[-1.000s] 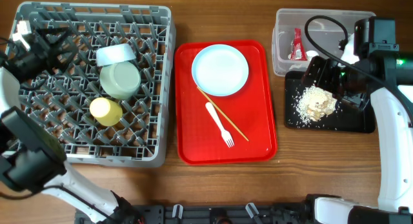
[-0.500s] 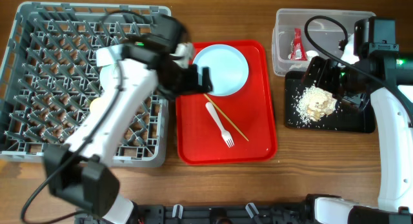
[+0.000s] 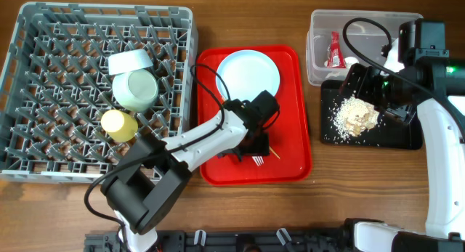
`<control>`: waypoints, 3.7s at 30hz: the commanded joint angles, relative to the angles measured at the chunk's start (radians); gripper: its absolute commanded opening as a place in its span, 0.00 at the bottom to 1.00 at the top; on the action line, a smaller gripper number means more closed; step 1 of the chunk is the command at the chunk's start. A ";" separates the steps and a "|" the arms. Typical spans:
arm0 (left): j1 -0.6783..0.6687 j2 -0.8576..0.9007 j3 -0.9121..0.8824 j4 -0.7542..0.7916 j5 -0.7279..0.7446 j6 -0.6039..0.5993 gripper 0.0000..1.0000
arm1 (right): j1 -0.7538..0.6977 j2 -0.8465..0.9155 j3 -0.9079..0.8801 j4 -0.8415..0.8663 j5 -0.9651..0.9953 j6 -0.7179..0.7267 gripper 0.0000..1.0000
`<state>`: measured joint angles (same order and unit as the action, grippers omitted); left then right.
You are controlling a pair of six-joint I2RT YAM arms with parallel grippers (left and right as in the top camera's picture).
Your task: Sort waste into correct bins and load items into the dishwasher rack
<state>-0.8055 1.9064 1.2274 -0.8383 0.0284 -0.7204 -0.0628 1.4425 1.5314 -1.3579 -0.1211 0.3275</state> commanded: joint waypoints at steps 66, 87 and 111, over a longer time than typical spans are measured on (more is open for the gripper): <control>0.602 -0.215 0.061 0.167 -0.138 0.455 0.47 | -0.002 0.001 0.007 -0.024 0.017 -0.014 1.00; 0.041 0.022 0.063 0.515 0.162 1.110 0.80 | -0.002 0.001 0.007 -0.023 0.017 -0.010 1.00; 0.037 0.167 0.063 0.362 0.162 1.102 0.04 | -0.002 0.001 0.007 -0.024 0.017 -0.011 1.00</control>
<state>-0.7658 2.0506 1.3109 -0.4339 0.1936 0.3840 -0.0628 1.4425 1.5314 -1.3834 -0.1215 0.3130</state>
